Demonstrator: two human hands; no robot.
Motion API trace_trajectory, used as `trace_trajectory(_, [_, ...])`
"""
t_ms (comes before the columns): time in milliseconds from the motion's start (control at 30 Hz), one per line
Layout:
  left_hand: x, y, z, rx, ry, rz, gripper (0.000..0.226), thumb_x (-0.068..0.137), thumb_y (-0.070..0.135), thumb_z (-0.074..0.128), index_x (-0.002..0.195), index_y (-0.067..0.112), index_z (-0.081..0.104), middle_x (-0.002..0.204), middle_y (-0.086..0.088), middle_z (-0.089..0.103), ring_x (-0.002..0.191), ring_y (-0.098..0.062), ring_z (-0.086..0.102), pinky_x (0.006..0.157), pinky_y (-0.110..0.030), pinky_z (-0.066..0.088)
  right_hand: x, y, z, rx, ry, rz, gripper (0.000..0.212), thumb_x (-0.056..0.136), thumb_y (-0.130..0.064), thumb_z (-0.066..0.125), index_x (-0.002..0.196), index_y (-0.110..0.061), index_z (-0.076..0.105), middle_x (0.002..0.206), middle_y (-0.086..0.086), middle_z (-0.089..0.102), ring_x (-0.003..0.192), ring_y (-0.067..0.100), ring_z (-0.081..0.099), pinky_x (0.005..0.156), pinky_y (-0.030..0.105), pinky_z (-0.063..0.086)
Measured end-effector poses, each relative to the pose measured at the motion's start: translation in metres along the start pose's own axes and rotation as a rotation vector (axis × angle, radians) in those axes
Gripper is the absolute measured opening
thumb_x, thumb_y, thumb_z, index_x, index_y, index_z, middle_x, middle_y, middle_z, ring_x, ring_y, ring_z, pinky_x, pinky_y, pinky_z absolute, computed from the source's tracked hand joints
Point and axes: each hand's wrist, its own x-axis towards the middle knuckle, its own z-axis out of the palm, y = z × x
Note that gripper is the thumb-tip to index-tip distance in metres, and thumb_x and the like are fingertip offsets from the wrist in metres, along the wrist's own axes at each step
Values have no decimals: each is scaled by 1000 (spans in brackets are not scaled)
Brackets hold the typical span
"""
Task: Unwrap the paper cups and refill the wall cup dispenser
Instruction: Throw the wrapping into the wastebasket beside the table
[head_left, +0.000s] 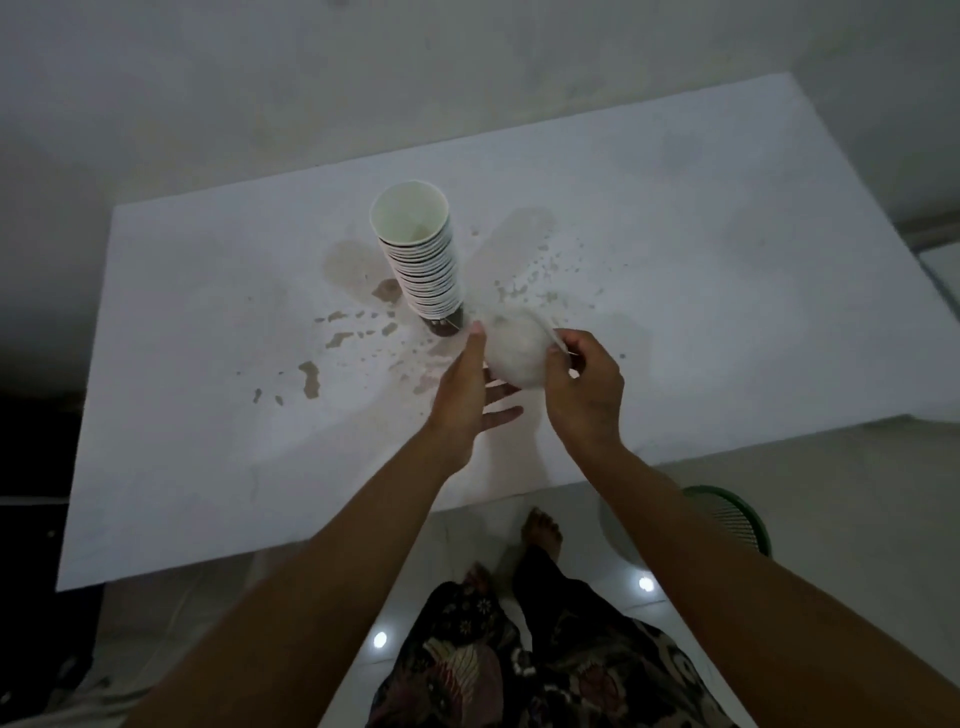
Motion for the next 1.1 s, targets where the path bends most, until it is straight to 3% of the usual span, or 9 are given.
trace_trajectory(200, [-26,-32,17,180,74,215,7,91,14,68,95,19,71,103,-11,72,101,-30,70,75,-40,64,-44,9,-41,13,-3,62,16,94,-16,56,96,-13,72,93,-3,69,83,5,62,61,8,44])
trace_trajectory(300, [-40,-53,22,412,15,343,17,89,11,65,84,25,73,89,-8,76,91,-31,71,80,-49,60,-68,13,-60,133,70,220,27,94,-42,59,84,-17,62,83,-8,63,70,-2,57,59,16,41])
trace_trajectory(400, [-60,-75,36,569,-77,416,13,92,15,62,92,19,75,91,-5,76,90,-28,71,80,-48,58,-87,22,-82,123,135,233,33,89,-54,61,98,-23,56,95,-8,63,83,6,61,63,22,45])
trace_trajectory(600, [-102,-113,90,357,-424,146,32,96,20,63,127,24,61,107,-4,71,93,-17,70,72,-35,62,-122,56,-153,64,344,212,9,89,-27,67,91,-21,73,90,-7,72,87,14,67,81,35,57])
trace_trajectory(700, [-110,-134,116,437,-560,170,41,90,9,70,126,27,62,103,4,71,93,-13,71,70,-31,61,-136,74,-189,127,399,284,10,91,-22,64,87,-20,72,85,-7,71,83,13,67,82,41,58])
trace_trajectory(800, [-111,-153,149,458,-471,148,34,89,-5,60,107,22,72,106,-7,71,94,-22,69,65,-26,60,-150,94,-218,96,387,226,21,97,-31,57,109,-23,71,108,-6,70,100,12,65,94,41,54])
trace_trajectory(933, [-102,-180,197,422,-314,-41,27,92,-4,57,113,5,71,108,-15,72,89,-24,72,65,-27,61,-170,127,-258,-6,247,15,50,88,-37,66,133,-17,56,134,-3,54,125,11,53,102,28,47])
trace_trajectory(1033, [-108,-194,226,408,-301,-177,21,92,3,58,111,2,68,111,-16,69,87,-21,69,63,-25,61,-171,149,-289,-33,249,63,33,88,-22,72,120,-14,68,110,-9,67,103,-7,61,90,21,53])
trace_trajectory(1100, [-115,-206,242,473,-364,-232,21,92,22,63,108,10,66,108,-9,66,90,-19,66,69,-28,60,-164,165,-308,-24,332,178,17,89,-25,70,105,-26,76,90,-16,71,86,-2,67,83,32,58])
